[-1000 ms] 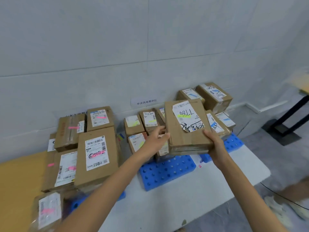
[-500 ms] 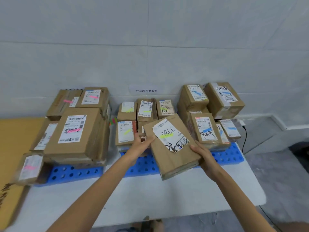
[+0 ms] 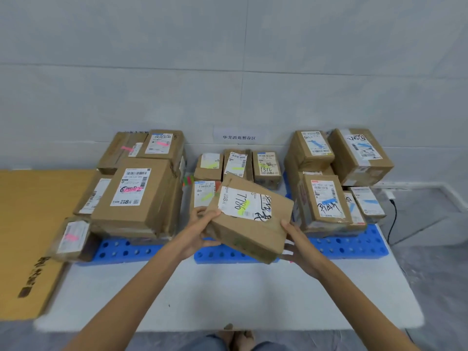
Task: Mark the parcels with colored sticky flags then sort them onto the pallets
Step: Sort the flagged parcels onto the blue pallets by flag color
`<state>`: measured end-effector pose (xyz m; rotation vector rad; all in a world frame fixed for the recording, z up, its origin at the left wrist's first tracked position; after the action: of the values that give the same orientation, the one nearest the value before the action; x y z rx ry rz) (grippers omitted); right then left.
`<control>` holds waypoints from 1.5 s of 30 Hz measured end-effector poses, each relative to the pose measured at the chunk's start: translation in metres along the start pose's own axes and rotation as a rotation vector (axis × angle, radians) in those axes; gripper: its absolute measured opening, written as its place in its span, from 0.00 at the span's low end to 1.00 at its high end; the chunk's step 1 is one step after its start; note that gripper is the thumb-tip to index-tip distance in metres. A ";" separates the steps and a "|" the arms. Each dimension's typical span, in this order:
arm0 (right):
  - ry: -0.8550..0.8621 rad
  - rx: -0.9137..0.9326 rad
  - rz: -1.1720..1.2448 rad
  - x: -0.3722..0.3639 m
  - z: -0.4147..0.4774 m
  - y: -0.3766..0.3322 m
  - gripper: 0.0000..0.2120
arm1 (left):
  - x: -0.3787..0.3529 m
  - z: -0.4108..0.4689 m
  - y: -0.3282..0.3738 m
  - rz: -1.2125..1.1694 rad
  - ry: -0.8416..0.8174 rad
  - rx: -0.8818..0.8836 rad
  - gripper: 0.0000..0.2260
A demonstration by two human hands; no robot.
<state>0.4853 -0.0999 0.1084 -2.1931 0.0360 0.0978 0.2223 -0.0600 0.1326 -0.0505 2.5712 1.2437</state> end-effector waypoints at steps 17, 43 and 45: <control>-0.089 -0.242 -0.110 -0.016 0.012 0.046 0.34 | 0.054 0.005 -0.053 0.474 0.081 0.302 0.22; 0.284 -0.126 -0.353 -0.076 0.085 0.067 0.23 | 0.077 0.076 -0.077 0.456 0.334 0.183 0.12; 0.291 -0.123 -0.375 -0.077 0.085 0.067 0.24 | 0.077 0.077 -0.077 0.472 0.337 0.178 0.12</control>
<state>0.3998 -0.0707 0.0116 -2.2815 -0.2226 -0.4403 0.1786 -0.0414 0.0083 0.4443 3.0992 1.2288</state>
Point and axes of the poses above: each hand's wrist, its own z-axis towards the middle knuckle, its own x-axis out of the back of the hand, y = z × x, the point moved 2 cm from there along z, towards the middle knuckle
